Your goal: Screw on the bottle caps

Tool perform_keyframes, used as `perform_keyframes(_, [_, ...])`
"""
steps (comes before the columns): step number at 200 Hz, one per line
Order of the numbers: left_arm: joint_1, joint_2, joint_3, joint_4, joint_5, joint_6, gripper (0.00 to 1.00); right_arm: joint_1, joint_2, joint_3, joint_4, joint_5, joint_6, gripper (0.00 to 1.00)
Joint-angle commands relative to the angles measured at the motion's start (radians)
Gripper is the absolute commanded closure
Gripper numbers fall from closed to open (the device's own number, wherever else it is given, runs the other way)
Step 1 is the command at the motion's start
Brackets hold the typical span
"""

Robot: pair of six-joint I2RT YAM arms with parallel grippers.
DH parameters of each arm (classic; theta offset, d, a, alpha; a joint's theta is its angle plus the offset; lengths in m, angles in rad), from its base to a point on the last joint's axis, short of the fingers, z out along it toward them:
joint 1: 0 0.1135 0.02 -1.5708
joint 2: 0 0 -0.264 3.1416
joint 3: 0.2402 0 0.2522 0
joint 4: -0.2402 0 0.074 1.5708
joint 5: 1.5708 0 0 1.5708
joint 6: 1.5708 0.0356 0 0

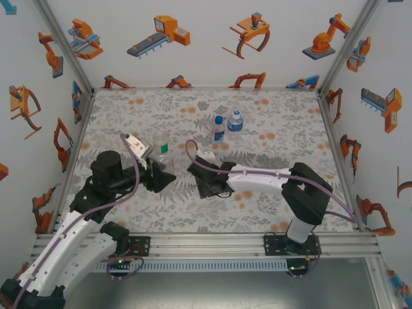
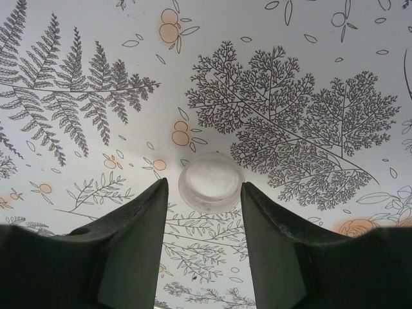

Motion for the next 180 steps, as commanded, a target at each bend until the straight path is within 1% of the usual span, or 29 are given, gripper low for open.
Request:
perform_keyframes(1, [-0.003, -0.002, -0.004, 0.025, 0.0, -0.006, 0.84, 0.007, 0.017, -0.011, 0.0, -0.005, 0.024, 0.53])
perform_keyframes(124, [-0.006, 0.005, -0.002, 0.025, -0.003, -0.01, 0.84, 0.008, 0.029, -0.043, 0.031, -0.013, 0.039, 0.54])
perform_keyframes(140, [-0.005, 0.005, -0.001, 0.026, -0.003, -0.01, 0.84, 0.006, 0.033, -0.058, 0.05, -0.018, 0.05, 0.56])
perform_keyframes(180, [-0.006, 0.009, -0.001, 0.029, -0.004, -0.01, 0.84, 0.004, 0.028, -0.091, 0.1, -0.033, 0.068, 0.67])
